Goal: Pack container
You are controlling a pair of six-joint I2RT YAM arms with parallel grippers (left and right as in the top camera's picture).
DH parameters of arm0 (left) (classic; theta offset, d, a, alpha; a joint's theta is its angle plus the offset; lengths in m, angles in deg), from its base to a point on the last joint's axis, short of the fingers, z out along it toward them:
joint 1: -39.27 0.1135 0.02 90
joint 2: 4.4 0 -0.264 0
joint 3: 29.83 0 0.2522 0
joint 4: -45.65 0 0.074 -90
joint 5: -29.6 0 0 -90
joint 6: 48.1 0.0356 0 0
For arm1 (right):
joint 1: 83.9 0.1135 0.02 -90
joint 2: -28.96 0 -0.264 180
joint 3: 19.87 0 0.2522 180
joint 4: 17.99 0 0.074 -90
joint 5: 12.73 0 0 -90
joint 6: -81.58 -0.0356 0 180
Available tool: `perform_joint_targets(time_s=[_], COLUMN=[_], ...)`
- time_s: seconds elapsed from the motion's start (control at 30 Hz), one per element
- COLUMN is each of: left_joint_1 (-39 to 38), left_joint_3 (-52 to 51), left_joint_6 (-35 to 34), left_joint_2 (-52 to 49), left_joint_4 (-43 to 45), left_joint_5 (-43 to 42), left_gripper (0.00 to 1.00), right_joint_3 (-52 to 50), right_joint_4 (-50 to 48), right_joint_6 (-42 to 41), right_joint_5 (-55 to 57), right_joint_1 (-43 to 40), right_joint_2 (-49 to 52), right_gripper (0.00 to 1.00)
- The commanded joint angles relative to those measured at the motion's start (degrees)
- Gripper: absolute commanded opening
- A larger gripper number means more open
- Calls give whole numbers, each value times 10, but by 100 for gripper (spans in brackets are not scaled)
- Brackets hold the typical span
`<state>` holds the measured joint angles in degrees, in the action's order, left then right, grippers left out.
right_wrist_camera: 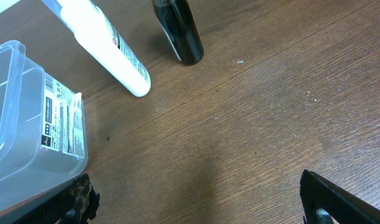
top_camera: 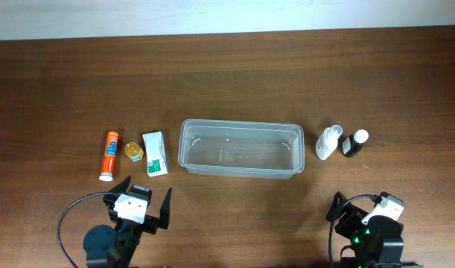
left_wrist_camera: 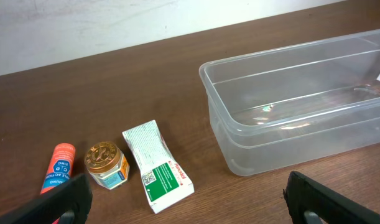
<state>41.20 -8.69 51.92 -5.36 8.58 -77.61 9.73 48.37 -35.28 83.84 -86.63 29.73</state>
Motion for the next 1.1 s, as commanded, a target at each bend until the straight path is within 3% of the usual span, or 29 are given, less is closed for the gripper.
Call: perform_joint_targets(time_s=[0.0,0.77,0.87,0.9,1.07], left_joint_1=[-1,-1,-1,-1,-1], left_joint_3=[-5,-5,-5,-5,-5], left_joint_6=[-5,-5,-5,-5,-5], left_joint_2=[7,7,7,7,7], left_joint_4=[2,2,2,2,2], left_joint_5=[-8,-8,-8,-8,-8], left_gripper=[100,100,100,100,100], right_joint_3=[-2,-2,-2,-2,8], right_joint_4=[-1,-5,-55,-79,-178], right_joint_6=[-2,-2,-16,-37,-20], right_joint_5=[1,1,-19,-77,-164], right_joint_1=[4,4,4,4,4], right_joint_2=[-5,-5,-5,-5,-1], right_gripper=[98,98,98,98,98])
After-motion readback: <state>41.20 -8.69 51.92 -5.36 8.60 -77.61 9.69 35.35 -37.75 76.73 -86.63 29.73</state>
